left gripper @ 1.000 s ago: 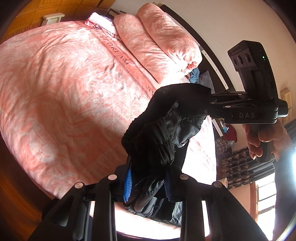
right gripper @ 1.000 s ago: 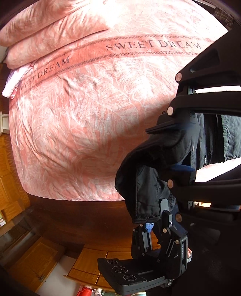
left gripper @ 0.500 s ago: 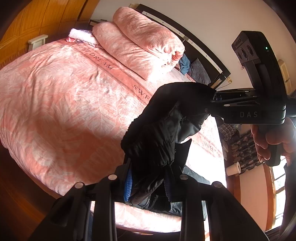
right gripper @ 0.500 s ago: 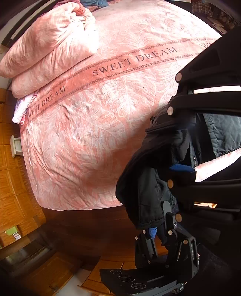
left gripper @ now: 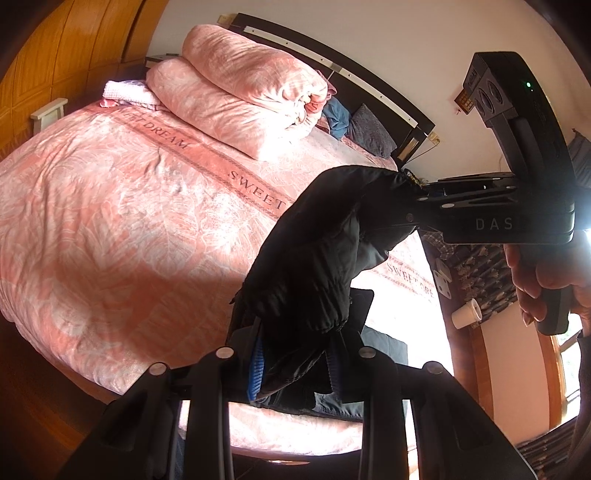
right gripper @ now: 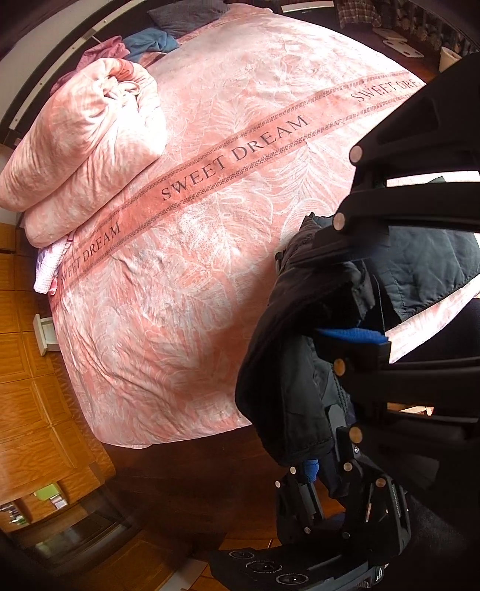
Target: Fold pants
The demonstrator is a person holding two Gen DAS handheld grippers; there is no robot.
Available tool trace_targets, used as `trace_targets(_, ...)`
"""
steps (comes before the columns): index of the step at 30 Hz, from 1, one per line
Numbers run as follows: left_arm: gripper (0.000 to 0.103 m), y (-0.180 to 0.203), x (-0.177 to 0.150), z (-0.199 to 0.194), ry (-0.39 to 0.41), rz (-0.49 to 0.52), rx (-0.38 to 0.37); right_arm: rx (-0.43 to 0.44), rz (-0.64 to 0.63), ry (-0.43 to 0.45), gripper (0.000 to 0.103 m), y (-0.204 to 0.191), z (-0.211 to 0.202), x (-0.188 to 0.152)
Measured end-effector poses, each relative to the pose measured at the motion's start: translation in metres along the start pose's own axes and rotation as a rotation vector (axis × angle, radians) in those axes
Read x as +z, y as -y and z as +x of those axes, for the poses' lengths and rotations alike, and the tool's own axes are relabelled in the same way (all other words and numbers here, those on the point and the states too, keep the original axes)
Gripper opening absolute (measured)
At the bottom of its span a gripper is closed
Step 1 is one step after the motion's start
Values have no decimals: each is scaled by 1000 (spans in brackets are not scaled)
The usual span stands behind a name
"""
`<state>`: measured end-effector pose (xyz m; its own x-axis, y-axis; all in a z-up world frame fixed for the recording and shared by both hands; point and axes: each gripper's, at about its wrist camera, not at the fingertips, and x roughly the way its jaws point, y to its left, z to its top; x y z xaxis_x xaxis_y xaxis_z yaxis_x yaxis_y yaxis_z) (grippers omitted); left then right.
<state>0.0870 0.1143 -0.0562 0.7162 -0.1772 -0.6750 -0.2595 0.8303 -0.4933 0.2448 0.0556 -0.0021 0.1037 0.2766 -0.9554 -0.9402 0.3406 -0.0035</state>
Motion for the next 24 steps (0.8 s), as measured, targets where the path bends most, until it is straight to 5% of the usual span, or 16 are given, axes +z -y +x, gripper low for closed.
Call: trace_targets(24,28,59,-15,9,-47,132,-34,-112,61,-25,28,17,-30,-56)
